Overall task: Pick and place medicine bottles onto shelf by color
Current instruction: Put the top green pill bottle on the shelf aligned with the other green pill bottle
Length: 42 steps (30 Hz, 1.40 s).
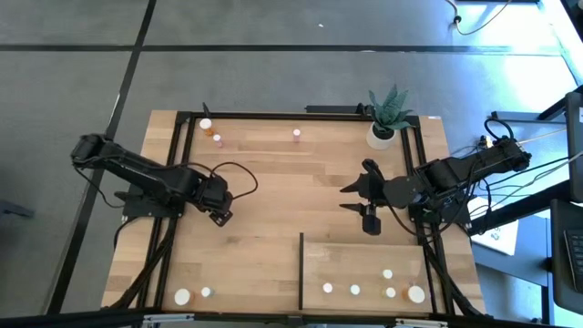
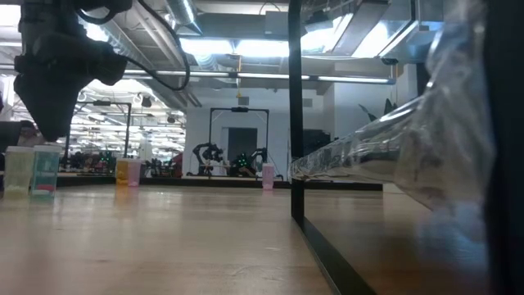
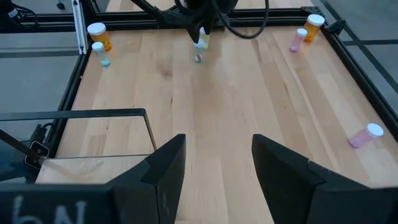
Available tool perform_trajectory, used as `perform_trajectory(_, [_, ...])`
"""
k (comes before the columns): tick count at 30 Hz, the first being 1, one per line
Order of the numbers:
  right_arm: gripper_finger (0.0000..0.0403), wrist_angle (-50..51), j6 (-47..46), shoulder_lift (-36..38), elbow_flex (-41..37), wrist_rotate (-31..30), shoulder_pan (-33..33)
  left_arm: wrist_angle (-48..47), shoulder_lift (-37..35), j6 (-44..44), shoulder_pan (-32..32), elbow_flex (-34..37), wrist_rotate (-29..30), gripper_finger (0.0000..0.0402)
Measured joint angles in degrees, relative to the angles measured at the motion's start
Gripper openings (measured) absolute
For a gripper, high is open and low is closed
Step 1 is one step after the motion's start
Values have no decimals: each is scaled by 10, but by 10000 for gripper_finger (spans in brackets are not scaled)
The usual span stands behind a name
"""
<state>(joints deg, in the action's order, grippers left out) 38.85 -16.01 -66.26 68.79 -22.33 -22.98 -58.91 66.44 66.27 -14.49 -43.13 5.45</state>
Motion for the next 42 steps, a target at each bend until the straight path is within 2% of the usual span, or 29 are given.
perform_trajectory(10, [187,-2,0,0,0,0,0,20,57,-23,-17,0,-7,221])
perform_trajectory(24, [187,-3,0,0,0,0,0,22,94,-24,-25,0,-7,218])
perform_trajectory(42, [187,-2,0,0,0,0,0,33,94,-23,-25,0,5,109])
